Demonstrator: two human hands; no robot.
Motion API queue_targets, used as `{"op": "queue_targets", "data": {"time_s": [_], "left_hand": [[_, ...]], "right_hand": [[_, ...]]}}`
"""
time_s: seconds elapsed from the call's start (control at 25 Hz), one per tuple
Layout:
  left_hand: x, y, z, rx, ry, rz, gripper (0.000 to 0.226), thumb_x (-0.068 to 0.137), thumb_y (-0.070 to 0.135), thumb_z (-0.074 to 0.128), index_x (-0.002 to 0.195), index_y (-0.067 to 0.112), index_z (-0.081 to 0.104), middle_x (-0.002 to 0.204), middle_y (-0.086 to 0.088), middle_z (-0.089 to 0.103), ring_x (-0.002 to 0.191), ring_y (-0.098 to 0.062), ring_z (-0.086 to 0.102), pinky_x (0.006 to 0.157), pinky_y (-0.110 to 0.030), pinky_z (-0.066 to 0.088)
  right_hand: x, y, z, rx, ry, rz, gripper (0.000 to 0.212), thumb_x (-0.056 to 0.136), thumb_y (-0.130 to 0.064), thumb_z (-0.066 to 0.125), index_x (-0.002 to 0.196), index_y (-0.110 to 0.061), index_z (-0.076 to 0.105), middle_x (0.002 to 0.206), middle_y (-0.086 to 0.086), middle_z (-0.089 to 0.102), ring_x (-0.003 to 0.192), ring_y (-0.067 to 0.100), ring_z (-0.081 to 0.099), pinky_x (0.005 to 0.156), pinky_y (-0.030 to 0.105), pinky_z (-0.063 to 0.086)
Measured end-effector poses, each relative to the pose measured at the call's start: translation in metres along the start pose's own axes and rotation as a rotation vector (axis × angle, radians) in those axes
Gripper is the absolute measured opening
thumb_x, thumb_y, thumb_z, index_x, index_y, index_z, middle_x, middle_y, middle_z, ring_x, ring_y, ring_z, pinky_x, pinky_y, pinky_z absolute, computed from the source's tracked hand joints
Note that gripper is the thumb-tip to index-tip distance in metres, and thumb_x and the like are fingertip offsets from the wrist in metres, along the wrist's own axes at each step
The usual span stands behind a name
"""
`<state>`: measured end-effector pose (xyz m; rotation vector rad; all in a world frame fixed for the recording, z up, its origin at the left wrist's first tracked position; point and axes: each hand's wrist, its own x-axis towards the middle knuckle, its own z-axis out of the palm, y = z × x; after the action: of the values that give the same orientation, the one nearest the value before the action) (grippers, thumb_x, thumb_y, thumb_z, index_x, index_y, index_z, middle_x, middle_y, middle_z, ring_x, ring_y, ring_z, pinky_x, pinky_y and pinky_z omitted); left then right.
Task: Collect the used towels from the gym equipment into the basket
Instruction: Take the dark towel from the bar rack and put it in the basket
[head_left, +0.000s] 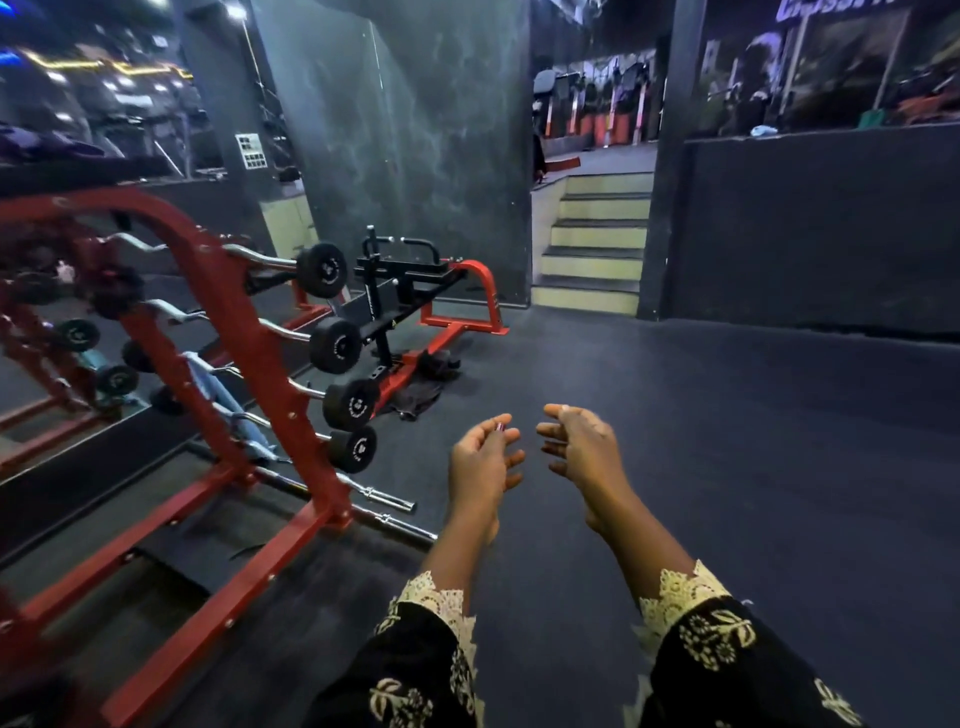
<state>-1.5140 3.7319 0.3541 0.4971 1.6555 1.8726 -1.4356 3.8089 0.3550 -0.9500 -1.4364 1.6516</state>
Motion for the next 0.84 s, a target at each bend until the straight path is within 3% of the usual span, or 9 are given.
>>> {"op": "queue_targets", "data": {"time_s": [0.16, 0.36, 0.52, 0.84], "left_hand": [[0.126, 0.000, 0.067, -0.033, 0.041, -0.019, 0.022, 0.097, 0.015, 0.045, 0.111, 0.016, 0.062, 0.103, -0.004, 0.067, 0.087, -0.023, 0.063, 0.068, -0.031, 0.049], [0.278, 0.027, 0.134, -0.048, 0.137, -0.025, 0.024, 0.097, 0.016, 0.046, 0.114, 0.016, 0.062, 0.109, -0.005, 0.068, 0.090, -0.022, 0.066, 0.077, -0.035, 0.054], [0.374, 0.017, 0.139, -0.047, 0.203, -0.042, 0.017, 0.096, 0.016, 0.049, 0.105, 0.021, 0.063, 0.105, -0.003, 0.068, 0.088, -0.021, 0.066, 0.075, -0.035, 0.052], [0.642, -0.002, 0.140, -0.109, 0.316, -0.103, 0.018, 0.097, 0.013, 0.048, 0.109, 0.016, 0.061, 0.108, -0.007, 0.066, 0.081, -0.019, 0.064, 0.066, -0.029, 0.048]], "right_hand": [[0.146, -0.005, -0.016, 0.022, -0.040, 0.014, 0.017, 0.095, -0.025, 0.046, 0.094, -0.025, 0.063, 0.092, 0.002, 0.067, 0.082, 0.016, 0.060, 0.062, 0.026, 0.043], [0.321, -0.034, -0.011, -0.041, -0.107, 0.033, 0.017, 0.097, -0.028, 0.046, 0.092, -0.029, 0.062, 0.095, 0.001, 0.068, 0.087, 0.017, 0.063, 0.072, 0.030, 0.050], [0.430, -0.022, 0.020, -0.018, -0.182, 0.090, 0.020, 0.097, -0.024, 0.043, 0.094, -0.026, 0.062, 0.093, 0.002, 0.067, 0.080, 0.015, 0.060, 0.065, 0.027, 0.046], [0.678, 0.014, 0.117, -0.071, -0.268, 0.167, 0.018, 0.096, -0.020, 0.044, 0.095, -0.022, 0.061, 0.093, 0.005, 0.064, 0.076, 0.016, 0.056, 0.060, 0.025, 0.041]]}}
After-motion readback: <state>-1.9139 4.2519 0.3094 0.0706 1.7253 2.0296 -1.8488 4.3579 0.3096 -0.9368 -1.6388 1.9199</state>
